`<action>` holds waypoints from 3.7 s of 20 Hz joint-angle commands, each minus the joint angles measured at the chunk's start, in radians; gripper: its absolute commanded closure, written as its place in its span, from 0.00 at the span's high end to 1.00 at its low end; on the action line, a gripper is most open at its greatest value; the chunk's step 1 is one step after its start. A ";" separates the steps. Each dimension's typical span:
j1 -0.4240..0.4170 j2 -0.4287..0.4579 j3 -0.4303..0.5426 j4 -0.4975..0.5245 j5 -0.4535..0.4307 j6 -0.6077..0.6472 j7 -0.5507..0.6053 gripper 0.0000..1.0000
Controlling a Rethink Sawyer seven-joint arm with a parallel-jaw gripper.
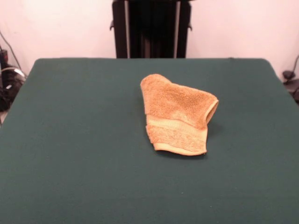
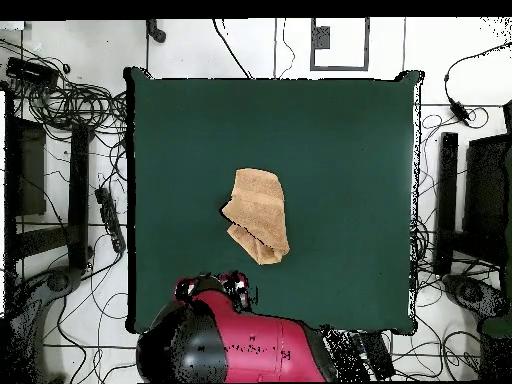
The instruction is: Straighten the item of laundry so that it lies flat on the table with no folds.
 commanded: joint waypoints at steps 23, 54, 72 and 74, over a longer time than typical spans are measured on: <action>-0.153 0.401 0.505 -0.222 -0.413 -0.054 -0.199 1.00; -0.237 0.672 0.788 -0.614 -0.671 0.278 -0.541 1.00; -0.210 0.723 0.820 -0.794 -0.677 0.427 -0.762 1.00; -0.209 0.726 0.821 -0.799 -0.676 0.429 -0.775 1.00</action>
